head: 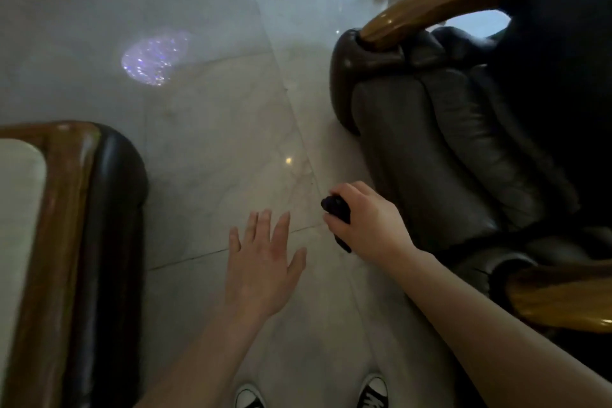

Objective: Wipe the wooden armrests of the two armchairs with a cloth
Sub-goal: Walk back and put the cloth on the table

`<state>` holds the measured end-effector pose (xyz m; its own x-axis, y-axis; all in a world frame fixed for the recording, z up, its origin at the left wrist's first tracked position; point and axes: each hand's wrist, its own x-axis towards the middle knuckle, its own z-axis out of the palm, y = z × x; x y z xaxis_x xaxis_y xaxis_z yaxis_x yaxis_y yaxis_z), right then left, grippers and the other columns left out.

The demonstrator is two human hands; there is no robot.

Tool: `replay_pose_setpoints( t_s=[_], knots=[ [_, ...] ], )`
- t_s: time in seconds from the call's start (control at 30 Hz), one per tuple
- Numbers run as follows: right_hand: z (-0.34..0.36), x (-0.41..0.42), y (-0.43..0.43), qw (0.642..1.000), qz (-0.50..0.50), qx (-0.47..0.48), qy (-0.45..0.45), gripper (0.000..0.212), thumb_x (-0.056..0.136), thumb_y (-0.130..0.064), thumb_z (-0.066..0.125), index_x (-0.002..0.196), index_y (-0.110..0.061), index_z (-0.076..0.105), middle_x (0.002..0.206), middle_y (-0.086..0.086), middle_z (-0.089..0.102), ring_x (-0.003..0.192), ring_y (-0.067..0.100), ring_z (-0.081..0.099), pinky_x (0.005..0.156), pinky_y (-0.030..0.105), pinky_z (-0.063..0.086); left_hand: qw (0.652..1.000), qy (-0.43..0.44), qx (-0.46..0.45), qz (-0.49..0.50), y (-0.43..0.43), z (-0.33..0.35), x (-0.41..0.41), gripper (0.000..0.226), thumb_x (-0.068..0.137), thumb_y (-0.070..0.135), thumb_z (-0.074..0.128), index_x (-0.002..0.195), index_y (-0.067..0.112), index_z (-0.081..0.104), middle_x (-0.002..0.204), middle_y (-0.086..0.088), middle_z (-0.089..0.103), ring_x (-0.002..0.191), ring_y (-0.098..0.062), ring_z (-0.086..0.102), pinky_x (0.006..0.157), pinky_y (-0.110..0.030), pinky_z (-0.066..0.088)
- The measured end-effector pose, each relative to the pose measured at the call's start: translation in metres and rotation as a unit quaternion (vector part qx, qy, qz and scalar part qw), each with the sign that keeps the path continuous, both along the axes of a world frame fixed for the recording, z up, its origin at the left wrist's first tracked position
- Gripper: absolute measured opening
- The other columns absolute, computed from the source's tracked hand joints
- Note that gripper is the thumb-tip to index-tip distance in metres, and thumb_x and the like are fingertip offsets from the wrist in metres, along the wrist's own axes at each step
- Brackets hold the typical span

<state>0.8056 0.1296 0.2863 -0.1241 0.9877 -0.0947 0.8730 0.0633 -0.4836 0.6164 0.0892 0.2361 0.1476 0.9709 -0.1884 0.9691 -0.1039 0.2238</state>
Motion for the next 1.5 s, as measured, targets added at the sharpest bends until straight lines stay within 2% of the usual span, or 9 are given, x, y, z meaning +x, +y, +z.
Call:
replay_pose_setpoints(
  t_s=[0.17, 0.33, 0.47, 0.77, 0.93, 1.0, 1.2, 1.33, 1.5],
  knots=[
    [0.001, -0.103, 0.007, 0.999, 0.047, 0.000, -0.004, 0.041, 0.090, -0.043, 0.062, 0.127, -0.028, 0.056, 0.112, -0.007, 0.059, 0.096, 0.018, 0.061, 0.083, 0.039, 0.054, 0.998, -0.005, 0.002, 0.059, -0.014, 0.003, -0.093, 0.074, 0.092, 0.064, 0.014, 0.153, 0.023, 0.027, 0.159, -0.013, 0.030, 0.148, -0.033, 0.022, 0.118, -0.056, 0.015],
    [0.003, -0.190, 0.015, 0.992, 0.123, -0.013, -0.019, 0.042, 0.090, -0.041, 0.062, 0.128, -0.025, 0.056, 0.117, -0.003, 0.060, 0.097, 0.024, 0.063, 0.082, 0.039, 0.053, 0.994, 0.007, 0.003, 0.112, -0.029, 0.001, -0.171, 0.070, 0.094, 0.062, 0.022, 0.150, 0.022, 0.031, 0.154, -0.015, 0.038, 0.144, -0.036, 0.030, 0.116, -0.060, 0.020],
    [0.000, -0.238, 0.024, 0.984, 0.174, -0.033, -0.023, 0.043, 0.091, -0.040, 0.062, 0.130, -0.024, 0.056, 0.121, -0.001, 0.059, 0.101, 0.025, 0.062, 0.085, 0.039, 0.052, 0.987, 0.007, -0.006, 0.162, -0.034, 0.000, -0.216, 0.071, 0.093, 0.064, 0.017, 0.152, 0.024, 0.020, 0.159, -0.012, 0.029, 0.149, -0.033, 0.019, 0.119, -0.058, 0.014],
    [-0.026, -0.327, 0.058, 0.939, 0.339, -0.033, -0.044, 0.042, 0.094, -0.039, 0.058, 0.132, -0.024, 0.054, 0.123, -0.002, 0.058, 0.107, 0.021, 0.059, 0.087, 0.029, 0.046, 0.967, 0.033, -0.012, 0.254, -0.043, -0.015, -0.285, 0.065, 0.092, 0.058, 0.033, 0.141, 0.018, 0.047, 0.148, -0.017, 0.047, 0.139, -0.039, 0.040, 0.110, -0.062, 0.031],
    [-0.031, -0.374, 0.069, 0.919, 0.393, -0.029, -0.032, 0.035, 0.093, -0.038, 0.058, 0.123, -0.020, 0.059, 0.114, 0.002, 0.060, 0.100, 0.024, 0.061, 0.085, 0.037, 0.051, 0.949, 0.045, -0.029, 0.309, -0.047, -0.020, -0.320, 0.078, 0.088, 0.063, 0.010, 0.154, 0.024, 0.024, 0.162, -0.011, 0.024, 0.150, -0.032, 0.015, 0.119, -0.055, 0.010],
    [-0.034, -0.396, 0.069, 0.914, 0.405, -0.028, -0.023, 0.037, 0.092, -0.037, 0.060, 0.124, -0.020, 0.059, 0.115, 0.003, 0.061, 0.101, 0.025, 0.061, 0.085, 0.038, 0.051, 0.942, 0.047, -0.026, 0.333, -0.054, -0.024, -0.336, 0.076, 0.089, 0.063, 0.011, 0.155, 0.025, 0.021, 0.162, -0.009, 0.023, 0.150, -0.030, 0.014, 0.120, -0.055, 0.009],
    [-0.064, -0.480, 0.055, 0.882, 0.467, -0.063, -0.022, 0.043, 0.092, -0.040, 0.061, 0.131, -0.024, 0.054, 0.120, 0.002, 0.055, 0.106, 0.026, 0.058, 0.089, 0.039, 0.050, 0.925, 0.044, -0.040, 0.374, -0.084, -0.058, -0.410, 0.070, 0.094, 0.060, 0.019, 0.150, 0.021, 0.035, 0.156, -0.013, 0.035, 0.146, -0.035, 0.026, 0.116, -0.061, 0.021],
    [-0.093, -0.542, 0.039, 0.864, 0.499, -0.061, -0.033, 0.040, 0.093, -0.041, 0.061, 0.129, -0.024, 0.055, 0.120, 0.002, 0.056, 0.107, 0.025, 0.057, 0.090, 0.038, 0.050, 0.918, 0.044, -0.054, 0.390, -0.108, -0.084, -0.466, 0.073, 0.092, 0.061, 0.013, 0.153, 0.023, 0.026, 0.162, -0.012, 0.024, 0.150, -0.033, 0.014, 0.119, -0.058, 0.011],
    [-0.126, -0.615, 0.031, 0.867, 0.495, -0.049, -0.036, 0.038, 0.094, -0.042, 0.059, 0.126, -0.023, 0.055, 0.117, 0.003, 0.056, 0.107, 0.024, 0.057, 0.087, 0.039, 0.051, 0.901, 0.067, -0.069, 0.422, -0.130, -0.126, -0.527, 0.078, 0.090, 0.062, 0.004, 0.156, 0.022, 0.019, 0.163, -0.013, 0.016, 0.151, -0.035, 0.007, 0.118, -0.060, 0.009]
  ],
)
